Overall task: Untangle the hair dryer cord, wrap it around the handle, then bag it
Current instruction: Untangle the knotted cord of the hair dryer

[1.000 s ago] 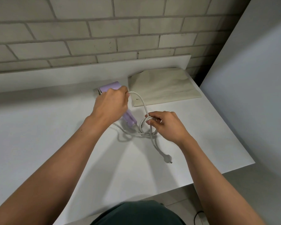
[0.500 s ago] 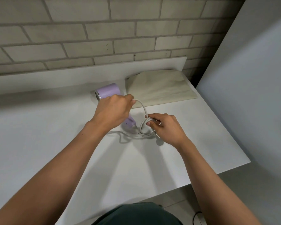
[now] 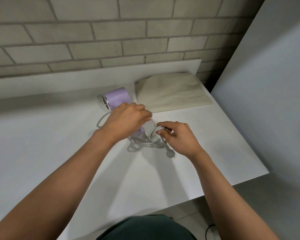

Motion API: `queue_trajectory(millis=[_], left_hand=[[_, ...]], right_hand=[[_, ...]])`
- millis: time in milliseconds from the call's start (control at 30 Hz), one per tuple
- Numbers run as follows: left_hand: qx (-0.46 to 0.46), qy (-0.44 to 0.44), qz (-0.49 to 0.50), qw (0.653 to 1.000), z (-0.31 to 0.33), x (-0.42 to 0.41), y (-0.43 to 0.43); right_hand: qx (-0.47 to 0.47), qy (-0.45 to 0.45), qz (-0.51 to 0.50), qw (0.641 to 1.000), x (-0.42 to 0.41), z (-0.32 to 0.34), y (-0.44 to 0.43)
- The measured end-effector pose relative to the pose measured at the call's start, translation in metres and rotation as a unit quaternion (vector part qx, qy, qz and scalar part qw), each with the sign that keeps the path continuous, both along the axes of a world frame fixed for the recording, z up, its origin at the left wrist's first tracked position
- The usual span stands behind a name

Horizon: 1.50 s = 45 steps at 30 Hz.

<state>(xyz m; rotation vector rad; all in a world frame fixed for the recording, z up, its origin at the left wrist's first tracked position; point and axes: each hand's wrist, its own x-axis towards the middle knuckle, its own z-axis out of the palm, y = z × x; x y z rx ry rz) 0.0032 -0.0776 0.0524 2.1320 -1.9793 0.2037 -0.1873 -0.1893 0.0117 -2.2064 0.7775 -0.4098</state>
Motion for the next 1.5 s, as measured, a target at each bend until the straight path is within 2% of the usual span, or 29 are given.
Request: queue_trajectory(millis=[100,267,400,533,667,800,933,1033,1100,1200,1267,1500], left_hand=[[-0.071,0.093,0.128,0.985,0.009,0.008,0.005],[-0.116,0.185,0.174,0.96,0.005,0.008,0.009],[-0.166,0.247,0.158,0.942,0.001,0.019,0.019],[-0.21,0.343,0.156,0.902,0.005,0.028,0.038],[-0.2,0.449,0.125,0.862,0.012,0.026,0.06],[-0.157,0.513,0.093,0.839,0.014,0.026,0.077],[-0.067,0.489,0.042,0.869,0.012,0.023,0.088],[0.056,0.432,-0.004,0.9,0.001,0.015,0.085],[0.087,0.394,-0.013,0.915,-0.013,0.005,0.079],[0.086,0.328,-0.001,0.941,-0.038,-0.011,0.066],[0.055,0.278,0.02,0.959,-0.056,-0.018,0.057],[-0.013,0.173,0.115,0.978,-0.092,-0.03,0.039]], right_hand=[[0.061,-0.015,-0.022,0.998,-0.006,-0.003,-0.002],[0.1,-0.038,-0.019,0.994,-0.005,0.0,-0.003],[0.109,-0.045,-0.016,0.993,-0.009,0.001,-0.003],[0.132,-0.06,-0.054,0.988,-0.013,0.003,-0.008],[0.197,-0.093,-0.092,0.972,-0.012,0.005,-0.012],[0.193,-0.095,-0.116,0.97,-0.01,0.005,-0.013],[0.151,-0.078,-0.147,0.974,-0.008,0.006,-0.01],[0.143,-0.086,-0.143,0.976,-0.006,0.011,-0.004],[0.144,-0.1,-0.131,0.976,-0.005,0.015,-0.001],[0.149,-0.116,-0.111,0.976,-0.003,0.019,0.002],[0.154,-0.119,-0.101,0.976,-0.003,0.021,0.002],[0.161,-0.129,-0.078,0.975,-0.003,0.027,0.004]])
